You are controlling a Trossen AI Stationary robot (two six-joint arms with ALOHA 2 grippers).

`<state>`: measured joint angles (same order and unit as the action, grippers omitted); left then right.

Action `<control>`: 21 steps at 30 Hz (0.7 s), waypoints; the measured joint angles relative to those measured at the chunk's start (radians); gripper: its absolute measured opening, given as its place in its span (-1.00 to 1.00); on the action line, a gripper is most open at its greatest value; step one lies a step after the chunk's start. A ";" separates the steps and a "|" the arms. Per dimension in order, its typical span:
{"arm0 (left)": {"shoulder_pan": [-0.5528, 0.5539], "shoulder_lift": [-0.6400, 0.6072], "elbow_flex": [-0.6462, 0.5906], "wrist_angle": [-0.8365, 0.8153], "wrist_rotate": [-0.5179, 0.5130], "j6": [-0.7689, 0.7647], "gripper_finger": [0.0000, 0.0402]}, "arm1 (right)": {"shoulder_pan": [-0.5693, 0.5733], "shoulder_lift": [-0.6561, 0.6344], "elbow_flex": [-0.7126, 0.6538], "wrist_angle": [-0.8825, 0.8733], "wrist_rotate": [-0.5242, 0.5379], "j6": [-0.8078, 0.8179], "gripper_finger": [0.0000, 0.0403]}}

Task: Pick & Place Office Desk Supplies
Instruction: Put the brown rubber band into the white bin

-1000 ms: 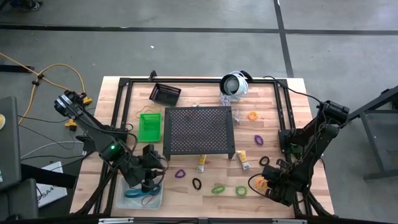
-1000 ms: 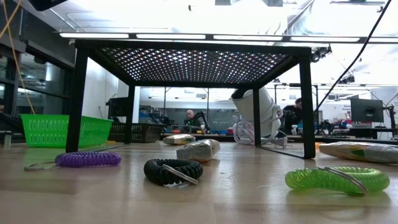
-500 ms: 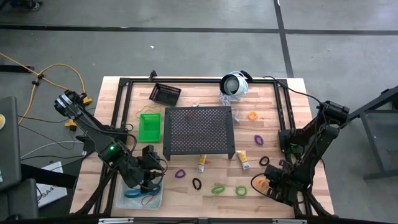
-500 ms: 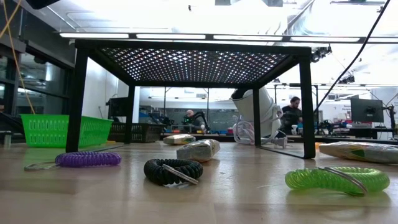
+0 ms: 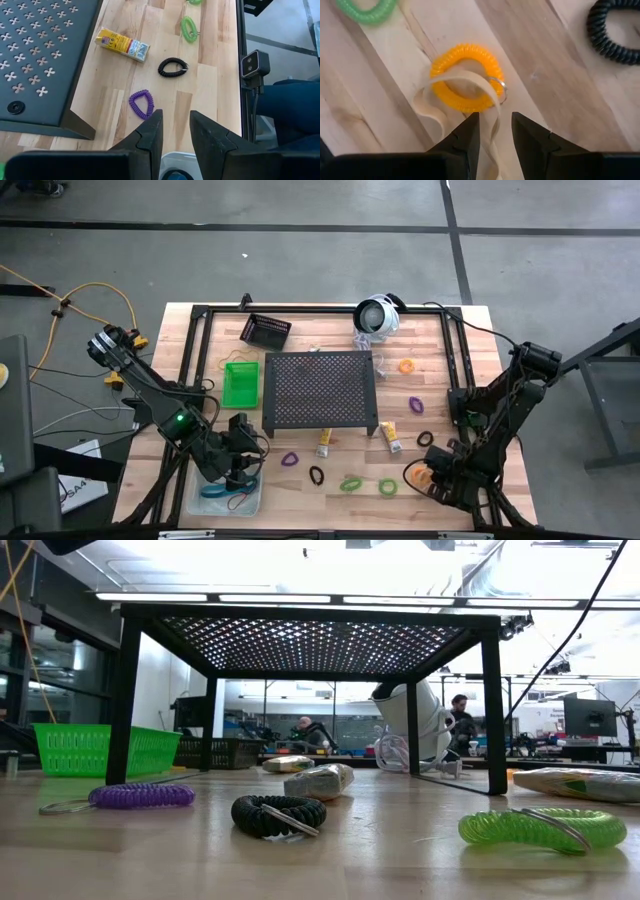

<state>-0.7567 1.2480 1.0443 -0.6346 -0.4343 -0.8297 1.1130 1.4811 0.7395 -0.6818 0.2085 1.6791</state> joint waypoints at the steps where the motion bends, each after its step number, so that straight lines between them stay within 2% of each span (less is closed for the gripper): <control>1: 0.000 0.000 0.000 0.000 0.000 0.000 -0.54 | 0.000 0.000 0.000 -0.002 0.002 -0.002 -0.50; 11: 0.000 0.000 0.000 0.000 0.000 0.000 -0.54 | 0.000 0.000 -0.005 -0.015 0.002 -0.003 -0.50; 21: 0.000 0.000 0.000 0.000 0.000 0.000 -0.54 | 0.000 -0.002 -0.075 0.086 -0.023 0.016 -0.61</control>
<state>-0.7567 1.2480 1.0443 -0.6346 -0.4343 -0.8297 1.1126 1.4792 0.6647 -0.5958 0.1857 1.6948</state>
